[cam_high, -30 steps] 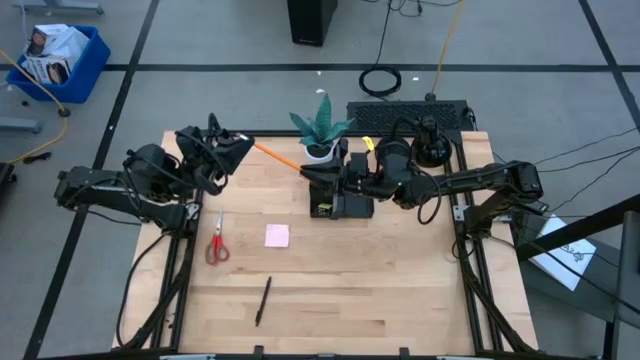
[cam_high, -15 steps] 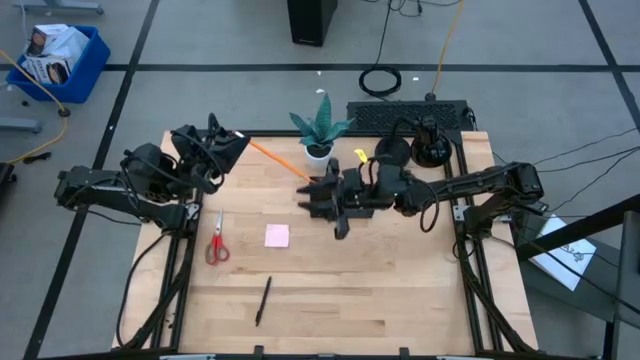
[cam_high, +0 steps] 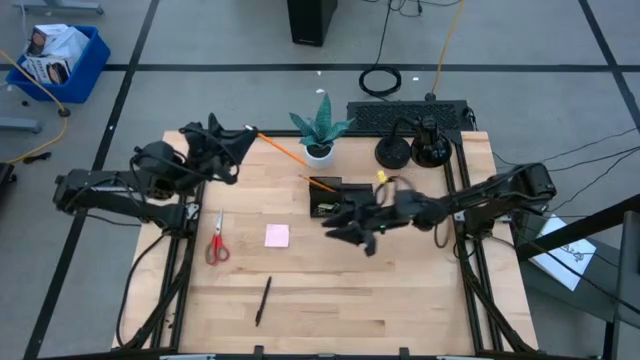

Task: Pick and place office supplies into organizer
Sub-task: Put the orange pencil into the black desk organizer

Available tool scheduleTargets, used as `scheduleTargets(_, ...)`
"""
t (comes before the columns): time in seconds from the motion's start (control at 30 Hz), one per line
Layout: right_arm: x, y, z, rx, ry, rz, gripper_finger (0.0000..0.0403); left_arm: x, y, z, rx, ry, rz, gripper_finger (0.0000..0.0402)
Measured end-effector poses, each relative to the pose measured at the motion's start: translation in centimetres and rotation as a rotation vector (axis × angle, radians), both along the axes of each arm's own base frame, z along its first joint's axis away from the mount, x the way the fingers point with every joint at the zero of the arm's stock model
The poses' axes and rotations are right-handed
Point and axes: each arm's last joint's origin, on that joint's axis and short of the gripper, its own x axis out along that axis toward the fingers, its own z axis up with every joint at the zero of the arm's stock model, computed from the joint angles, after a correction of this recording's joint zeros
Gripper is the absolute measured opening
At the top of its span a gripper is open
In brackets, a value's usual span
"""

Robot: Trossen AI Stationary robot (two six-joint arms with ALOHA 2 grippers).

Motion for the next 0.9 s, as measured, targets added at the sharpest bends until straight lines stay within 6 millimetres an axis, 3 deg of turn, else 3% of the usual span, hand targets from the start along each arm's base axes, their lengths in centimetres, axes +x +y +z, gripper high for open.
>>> scheduleTargets(0.23, -6.9, -0.2, -1.9, 0.12, -0.195, -0.241, 0.0149, 1.5, 1.3, -2.2, -0.045, 0.189, 0.051, 0.0018)
scheduleTargets(0.43, -10.9, -0.8, -3.0, 0.158, -0.212, -0.319, 0.0149, 4.5, 2.3, -4.3, -0.068, 0.283, 0.035, 0.0007)
scheduleTargets(0.63, -12.9, -1.2, -2.6, 0.183, -0.265, -0.314, 0.014, 7.3, 3.5, -6.9, -0.127, 0.368, 0.061, 0.002)
scheduleTargets(0.9, -13.8, -1.4, -1.7, 0.205, -0.313, -0.308, 0.0138, 10.8, 4.5, -9.8, -0.171, 0.356, 0.089, 0.0017)
